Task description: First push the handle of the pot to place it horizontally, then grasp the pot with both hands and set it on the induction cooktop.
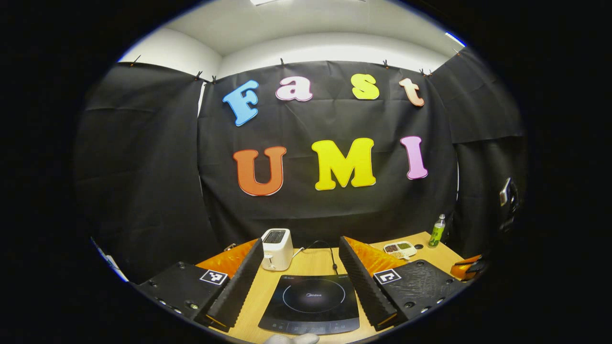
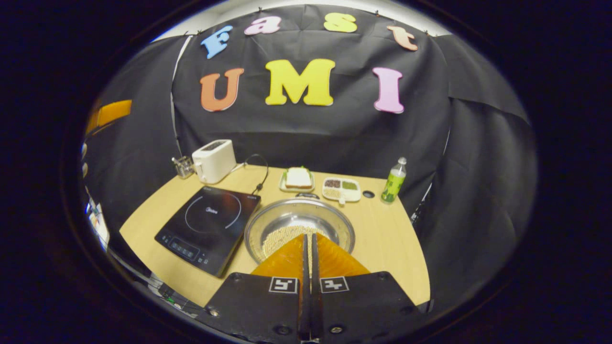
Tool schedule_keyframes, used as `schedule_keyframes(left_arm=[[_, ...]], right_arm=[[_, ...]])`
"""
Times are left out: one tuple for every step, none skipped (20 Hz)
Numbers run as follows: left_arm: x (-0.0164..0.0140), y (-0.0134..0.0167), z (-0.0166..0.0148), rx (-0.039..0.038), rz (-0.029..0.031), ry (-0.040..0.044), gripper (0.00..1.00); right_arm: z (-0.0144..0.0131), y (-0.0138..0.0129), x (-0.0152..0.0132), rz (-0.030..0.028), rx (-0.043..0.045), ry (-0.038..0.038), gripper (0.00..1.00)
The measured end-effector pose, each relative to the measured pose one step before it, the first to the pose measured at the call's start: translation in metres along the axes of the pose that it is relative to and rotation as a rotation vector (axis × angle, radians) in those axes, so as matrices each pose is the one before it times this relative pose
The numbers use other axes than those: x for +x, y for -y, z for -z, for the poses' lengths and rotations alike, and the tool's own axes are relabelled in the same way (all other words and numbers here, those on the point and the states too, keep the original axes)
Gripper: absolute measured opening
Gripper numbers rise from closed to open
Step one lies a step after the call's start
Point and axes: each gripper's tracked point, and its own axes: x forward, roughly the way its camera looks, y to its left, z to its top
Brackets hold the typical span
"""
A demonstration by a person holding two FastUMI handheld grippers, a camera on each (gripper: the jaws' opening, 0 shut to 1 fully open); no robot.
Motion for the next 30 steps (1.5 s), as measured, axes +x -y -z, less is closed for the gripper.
schedule_keyframes(left_arm=[[-0.00115, -0.00180, 0.00576, -0.00366, -0.00293, -0.01179, 0.95], [-0.00083, -0.00178, 0.00523, -0.00122, -0.00405, -0.01354, 0.95], [-0.00132, -0.00300, 0.00386, 0.00104, -0.00594, -0.00915, 0.95], [-0.00101, -0.00292, 0.00305, 0.00252, -0.00662, -0.00687, 0.95], [-0.00171, -0.00297, 0.00227, 0.00054, -0.00689, -0.00554, 0.95], [-0.00068, -0.00269, 0.00155, -0.00057, -0.00379, -0.00505, 0.95], [-0.00001, -0.00205, 0.00454, 0.00029, -0.00559, -0.00725, 0.95], [-0.00085, -0.00206, 0.00223, 0.00047, -0.00424, -0.00565, 0.95], [-0.00115, -0.00028, 0.00213, 0.00085, -0.00369, -0.00516, 0.95], [-0.00023, -0.00270, 0.00288, -0.00144, -0.00474, -0.00447, 0.95], [0.00060, -0.00207, 0.00114, -0.00260, -0.00477, -0.00371, 0.95], [0.00013, -0.00226, 0.00053, -0.00526, -0.00269, -0.00353, 0.95], [0.00001, -0.00077, 0.00159, -0.00407, -0.00370, -0.00723, 0.95], [0.00121, -0.00143, 0.00241, -0.00143, -0.00318, -0.00420, 0.95], [0.00023, -0.00126, 0.00077, 0.00221, -0.00472, -0.00469, 0.95], [0.00126, -0.00236, 0.00113, 0.00250, -0.00352, -0.00375, 0.95], [0.00003, -0.00082, 0.00049, 0.00252, -0.00091, -0.00317, 0.95], [-0.00028, -0.00134, -0.00017, 0.00273, -0.00398, 0.00111, 0.95], [0.00065, -0.00118, -0.00045, 0.00102, -0.00192, -0.00053, 0.95], [0.00062, -0.00097, 0.00067, -0.00248, -0.00089, -0.00038, 0.95], [-0.00026, 0.00042, 0.00069, -0.00302, 0.00195, -0.00238, 0.95], [-0.00012, 0.00024, 0.00057, -0.00277, 0.00068, -0.00216, 0.95], [0.00051, -0.00008, -0.00052, -0.00160, 0.00093, -0.00107, 0.95], [0.00013, -0.00043, 0.00042, -0.00201, -0.00029, -0.00141, 0.95], [0.00003, 0.00021, -0.00046, -0.00279, 0.00143, 0.00018, 0.95], [0.00025, -0.00013, -0.00050, -0.00380, 0.00101, 0.00058, 0.95], [-0.00011, 0.00062, -0.00033, -0.00335, 0.00230, 0.00150, 0.95], [0.00019, 0.00005, -0.00033, -0.00189, 0.00209, 0.00130, 0.95], [0.00008, 0.00042, -0.00029, -0.00110, 0.00369, -0.00043, 0.95], [-0.00006, 0.00018, -0.00007, -0.00022, 0.00360, 0.00029, 0.95]], right_arm=[[0.01275, -0.00541, 0.00632, -0.01288, -0.00530, -0.03186, 0.04], [0.01398, -0.00580, 0.00664, -0.01044, -0.00483, -0.02969, 0.04], [0.01387, -0.00664, 0.00649, -0.01030, -0.00523, -0.03311, 0.04], [0.01124, -0.00794, 0.00538, -0.02030, -0.00024, -0.02871, 0.04], [0.00835, -0.00571, 0.00581, -0.00983, 0.00275, -0.02647, 0.04], [0.00704, -0.00794, 0.00563, -0.01485, -0.00145, -0.01974, 0.04], [0.00778, -0.00567, 0.00342, -0.01265, 0.00000, -0.01775, 0.04], [0.00516, -0.00683, 0.00541, -0.01649, -0.00222, -0.01278, 0.00], [0.00477, -0.00611, 0.00576, -0.01299, -0.00592, -0.01239, 0.04], [0.00178, -0.00703, 0.00653, -0.01318, -0.00936, -0.00876, 0.01], [0.00392, -0.00630, 0.00466, -0.00989, -0.00781, -0.01228, 0.04], [0.00139, -0.00654, 0.00676, -0.01526, -0.00224, -0.01071, 0.04], [0.00233, -0.00367, 0.00538, -0.01396, -0.00052, -0.01374, 0.04], [0.00286, -0.00332, 0.00483, -0.00433, -0.00152, -0.01178, 0.04], [0.00110, -0.00440, 0.00695, -0.00623, -0.00140, -0.00765, 0.01], [0.00199, -0.00172, 0.00439, -0.00195, 0.00249, -0.01188, 0.01], [0.00375, -0.00111, 0.00245, -0.00464, 0.00614, -0.01063, 0.00], [0.00303, 0.00111, 0.00230, -0.00020, 0.00579, -0.01045, 0.00], [0.00117, 0.00215, 0.00166, 0.00421, 0.00589, -0.00429, 0.04], [0.00020, 0.00349, -0.00016, 0.00326, 0.00265, -0.00240, 0.00], [0.00135, 0.00398, 0.00163, 0.00636, 0.00108, -0.00075, 0.00], [0.00086, 0.00323, -0.00113, -0.00334, 0.01154, -0.00381, 0.00], [0.00444, -0.00023, 0.00269, -0.00513, 0.01564, -0.01256, 0.00], [0.00192, 0.00138, -0.00313, -0.00015, 0.01830, -0.00489, 0.00], [0.00047, 0.00280, 0.00222, 0.00820, 0.00515, -0.00092, 0.04], [0.00010, 0.00385, -0.00037, 0.01446, -0.00339, -0.00105, 0.04], [0.00143, 0.00393, -0.00108, 0.01486, -0.00313, 0.00062, 0.04], [0.00143, 0.00387, -0.00068, 0.00841, 0.00130, -0.00067, 0.00], [0.00167, 0.00390, -0.00031, 0.00644, 0.00686, -0.00149, 0.00], [0.00110, 0.00438, -0.00163, 0.00800, 0.00540, -0.00281, 0.04]])
